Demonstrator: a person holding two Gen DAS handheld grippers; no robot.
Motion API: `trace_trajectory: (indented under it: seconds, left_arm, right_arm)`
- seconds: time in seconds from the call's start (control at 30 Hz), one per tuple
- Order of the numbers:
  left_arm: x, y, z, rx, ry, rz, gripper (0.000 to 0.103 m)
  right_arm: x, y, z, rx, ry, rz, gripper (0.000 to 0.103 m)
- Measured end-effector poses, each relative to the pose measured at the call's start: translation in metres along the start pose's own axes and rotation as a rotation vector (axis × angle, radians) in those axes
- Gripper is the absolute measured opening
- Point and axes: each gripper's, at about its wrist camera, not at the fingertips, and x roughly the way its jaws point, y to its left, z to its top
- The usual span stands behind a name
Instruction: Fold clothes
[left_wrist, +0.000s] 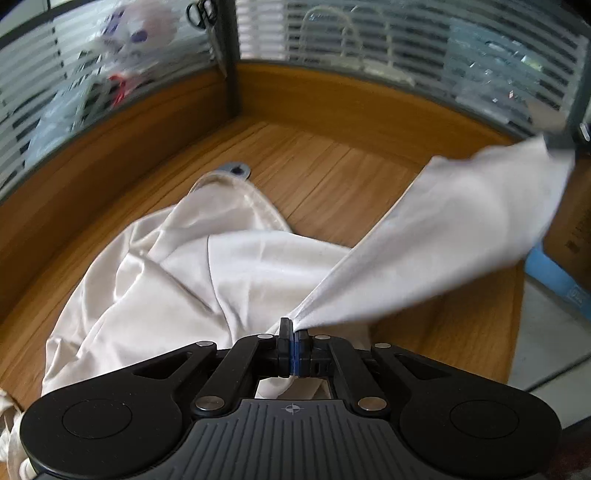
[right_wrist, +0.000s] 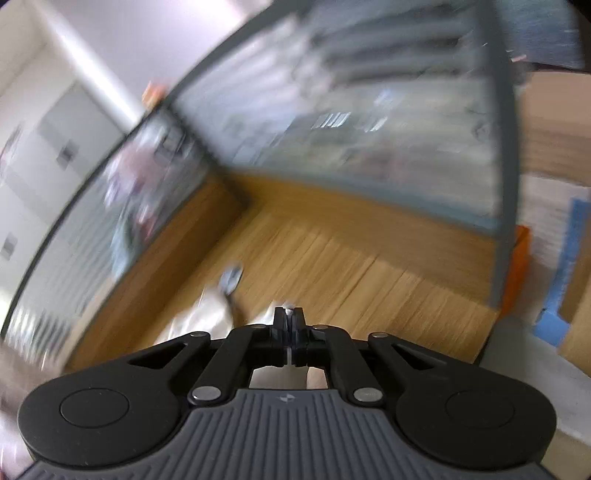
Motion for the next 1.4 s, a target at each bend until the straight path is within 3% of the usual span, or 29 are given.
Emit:
trace_trajectory:
  seconds: [0.07,0.1,0.23,0.33,0.4,0.57,0.73,0.93,1.07,1.1,1.13,1.17,1.4]
  left_arm:
    - [0.003,0.008,-0.004,0.000,0.025,0.038,0.003]
    - [0.005,0.012,-0.006,0.001,0.037,0.059,0.003]
    - [0.005,0.033,-0.018,-0.017,0.083,0.106,0.006]
    - [-0.003,0.047,-0.024,-0.057,0.104,0.041,0.016]
    - [-0.014,0.051,-0.025,-0.071,0.094,-0.013,0.032]
    - [-0.044,0.050,-0.019,-0.102,0.050,-0.207,0.058]
    - [-0.046,0.043,-0.002,-0.174,0.046,-0.305,0.064]
    - [-0.031,0.031,0.018,-0.229,0.067,-0.328,0.064]
    - [-0.019,0.024,0.029,-0.275,0.086,-0.348,0.064]
    - [-0.016,0.022,0.032,-0.286,0.091,-0.353,0.064]
    - [-0.013,0.021,0.035,-0.298,0.095,-0.358,0.064]
    - [-0.010,0.019,0.038,-0.309,0.100,-0.362,0.064]
    - [0.013,0.004,0.052,-0.341,0.173,-0.365,0.066]
  right_arm:
    - [0.009,-0.003,-0.009,-0.054,0.081,-0.021,0.018]
    - [0.013,-0.004,-0.015,-0.086,0.117,-0.032,0.030]
    - [0.025,-0.013,-0.038,-0.133,0.215,-0.047,0.033]
    - [0.040,-0.012,-0.052,-0.154,0.258,-0.053,0.033]
    - [0.050,-0.012,-0.058,-0.164,0.273,-0.050,0.033]
    - [0.072,-0.013,-0.072,-0.170,0.281,-0.018,0.043]
    - [0.103,-0.017,-0.077,-0.143,0.278,0.008,0.053]
    - [0.133,-0.014,-0.081,-0.183,0.292,-0.007,0.054]
    - [0.140,-0.011,-0.083,-0.206,0.307,-0.006,0.049]
    - [0.141,-0.011,-0.084,-0.209,0.313,-0.006,0.035]
    - [0.141,-0.010,-0.084,-0.211,0.318,-0.004,0.011]
    - [0.141,-0.010,-0.085,-0.209,0.321,0.001,0.004]
    - [0.115,0.022,-0.075,-0.278,0.251,0.105,0.002]
